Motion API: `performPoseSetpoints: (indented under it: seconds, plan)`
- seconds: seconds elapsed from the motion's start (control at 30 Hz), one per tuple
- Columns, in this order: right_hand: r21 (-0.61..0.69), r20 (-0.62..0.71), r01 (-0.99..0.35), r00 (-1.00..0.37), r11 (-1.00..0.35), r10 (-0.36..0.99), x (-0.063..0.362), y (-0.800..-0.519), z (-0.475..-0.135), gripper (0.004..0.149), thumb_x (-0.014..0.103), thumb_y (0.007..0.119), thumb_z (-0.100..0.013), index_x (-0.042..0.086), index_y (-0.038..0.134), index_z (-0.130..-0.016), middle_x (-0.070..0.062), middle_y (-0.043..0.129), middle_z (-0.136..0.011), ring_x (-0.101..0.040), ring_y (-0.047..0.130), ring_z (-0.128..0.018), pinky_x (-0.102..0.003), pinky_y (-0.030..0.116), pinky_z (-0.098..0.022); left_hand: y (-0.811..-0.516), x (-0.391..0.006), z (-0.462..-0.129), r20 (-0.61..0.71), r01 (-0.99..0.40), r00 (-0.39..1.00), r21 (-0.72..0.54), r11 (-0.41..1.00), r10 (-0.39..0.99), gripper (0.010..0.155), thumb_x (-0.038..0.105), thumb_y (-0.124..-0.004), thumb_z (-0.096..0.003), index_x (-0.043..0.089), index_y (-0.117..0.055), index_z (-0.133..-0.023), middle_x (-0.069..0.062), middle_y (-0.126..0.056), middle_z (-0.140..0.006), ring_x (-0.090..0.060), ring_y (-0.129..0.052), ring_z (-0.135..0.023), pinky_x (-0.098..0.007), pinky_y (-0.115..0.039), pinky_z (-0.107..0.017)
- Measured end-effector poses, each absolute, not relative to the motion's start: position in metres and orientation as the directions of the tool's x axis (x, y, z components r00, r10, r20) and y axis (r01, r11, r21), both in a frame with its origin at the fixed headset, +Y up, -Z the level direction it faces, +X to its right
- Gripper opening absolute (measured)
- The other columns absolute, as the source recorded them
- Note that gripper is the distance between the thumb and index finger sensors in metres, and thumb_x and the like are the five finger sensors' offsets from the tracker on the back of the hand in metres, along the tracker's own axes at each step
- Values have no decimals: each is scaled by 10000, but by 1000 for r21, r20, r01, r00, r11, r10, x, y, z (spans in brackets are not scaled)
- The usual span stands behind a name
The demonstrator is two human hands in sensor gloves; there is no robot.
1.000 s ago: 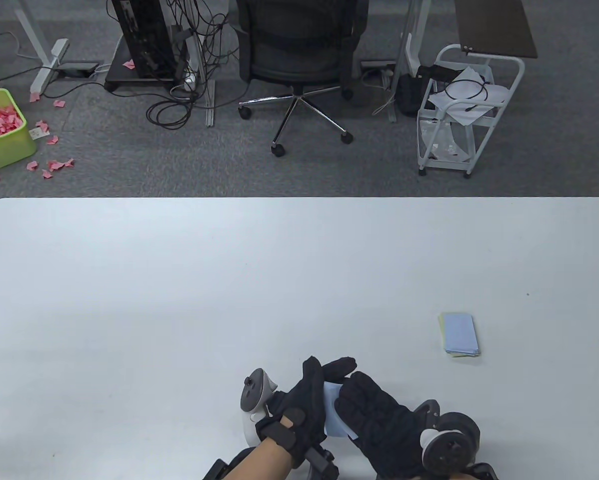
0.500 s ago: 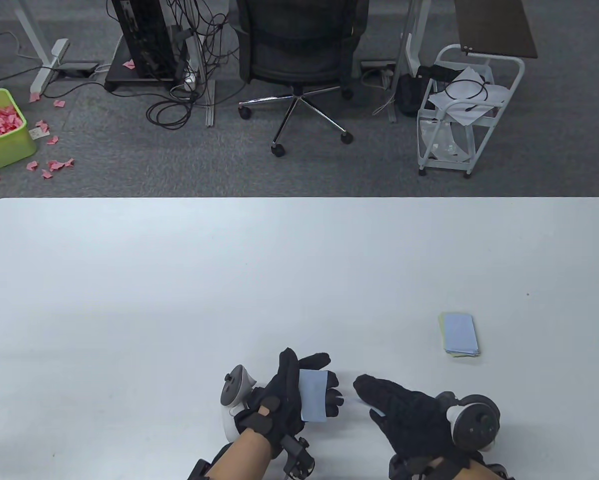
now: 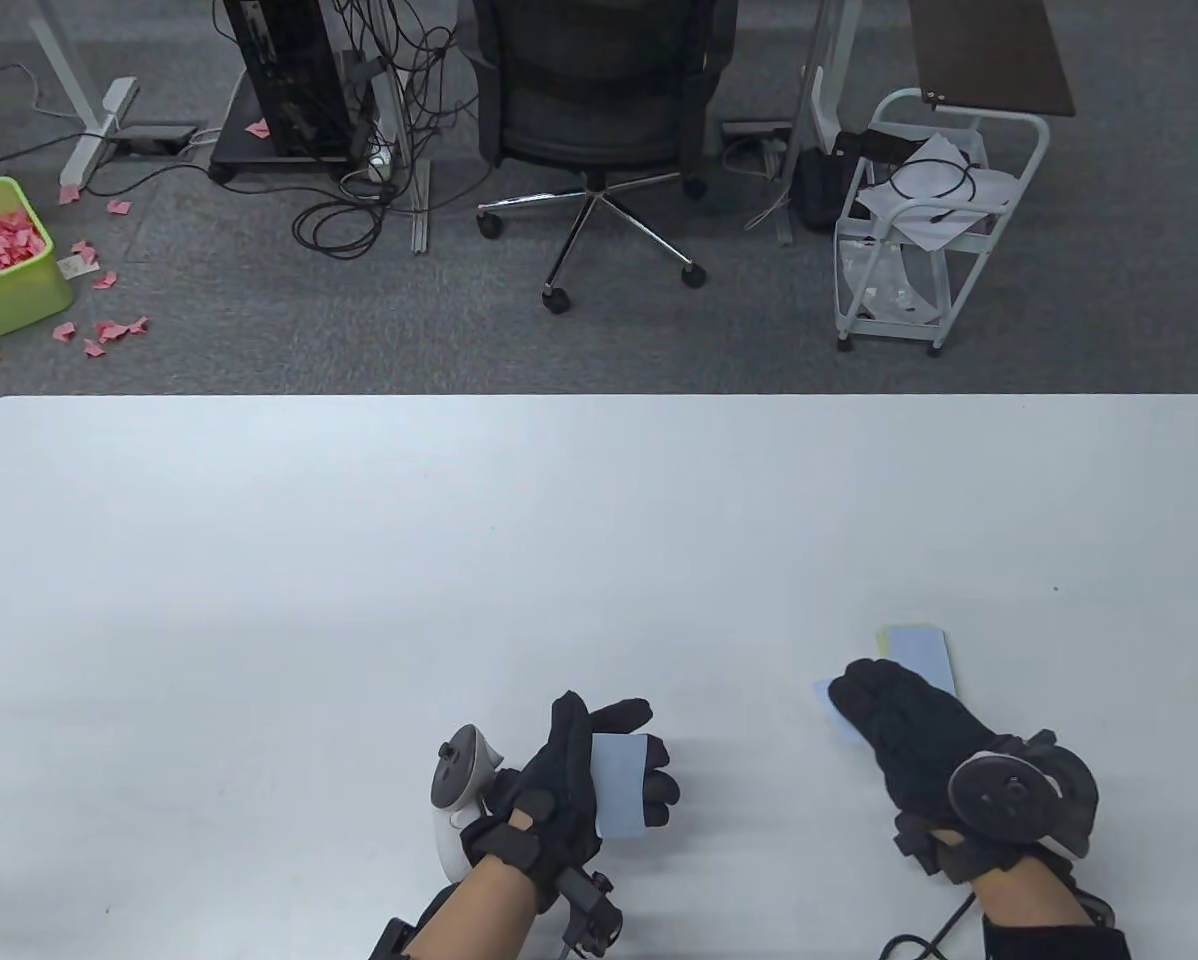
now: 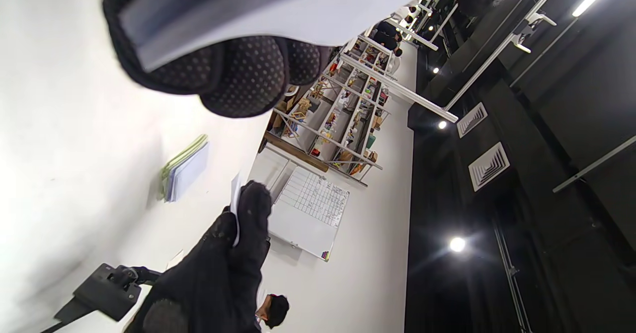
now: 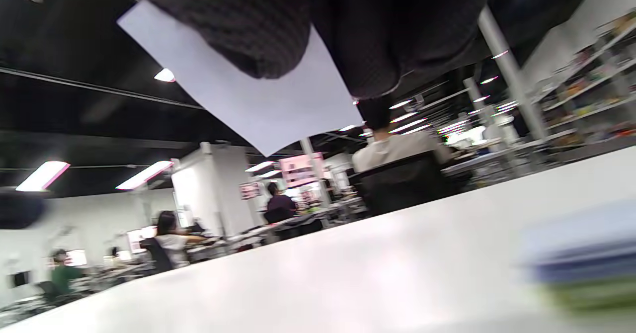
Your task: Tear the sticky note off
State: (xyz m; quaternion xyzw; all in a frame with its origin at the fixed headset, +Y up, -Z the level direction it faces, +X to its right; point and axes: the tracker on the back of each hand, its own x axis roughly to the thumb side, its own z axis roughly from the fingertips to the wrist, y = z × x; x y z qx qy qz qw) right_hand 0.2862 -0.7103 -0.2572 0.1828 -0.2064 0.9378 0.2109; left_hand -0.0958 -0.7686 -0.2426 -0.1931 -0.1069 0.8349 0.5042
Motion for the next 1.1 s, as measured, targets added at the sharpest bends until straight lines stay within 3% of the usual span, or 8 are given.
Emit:
performPoseSetpoints:
  seconds: [0.17, 0.5, 0.87, 1.1]
  plan:
    - [-312, 265, -422, -899, -851, 349, 323, -724, -281, 401, 207, 824, -464, 254, 800, -862, -17, 753, -962, -306, 739, -921, -476, 671, -674, -765, -98, -243, -199, -806, -415, -372, -460, 888, 846, 604, -416, -628, -55, -508, -1152, -202, -776, -983, -425, -932, -731, -557, -857, -528]
    - [-172, 139, -361, -930, -916, 341, 342, -744, -319, 421, 218, 808, -471, 252, 764, -888, -7, 693, -994, -303, 660, -961, -487, 617, -701, -765, -99, -246, -183, -823, -394, -365, -435, 901, 840, 604, -421, -634, -54, -515, -1149, -203, -776, -981, -427, -931, -729, -557, -856, -527]
    - [-25, 107, -324, -941, -946, 320, 338, -749, -335, 432, 220, 816, -462, 259, 763, -889, -7, 700, -997, -310, 657, -966, -492, 604, -711, -766, -99, -248, -152, -840, -372, -364, -402, 916, 833, 604, -428, -637, -48, -530, -1146, -201, -779, -979, -424, -934, -725, -557, -857, -523]
    - [103, 99, -341, -931, -934, 351, 344, -756, -334, 535, 295, 878, -421, 272, 705, -927, 6, 635, -1036, -321, 587, -1000, -509, 558, -727, -766, -100, -248, -145, -841, -372, -367, -399, 917, 831, 604, -433, -642, -50, -533, -1144, -200, -781, -978, -425, -933, -724, -557, -856, -523]
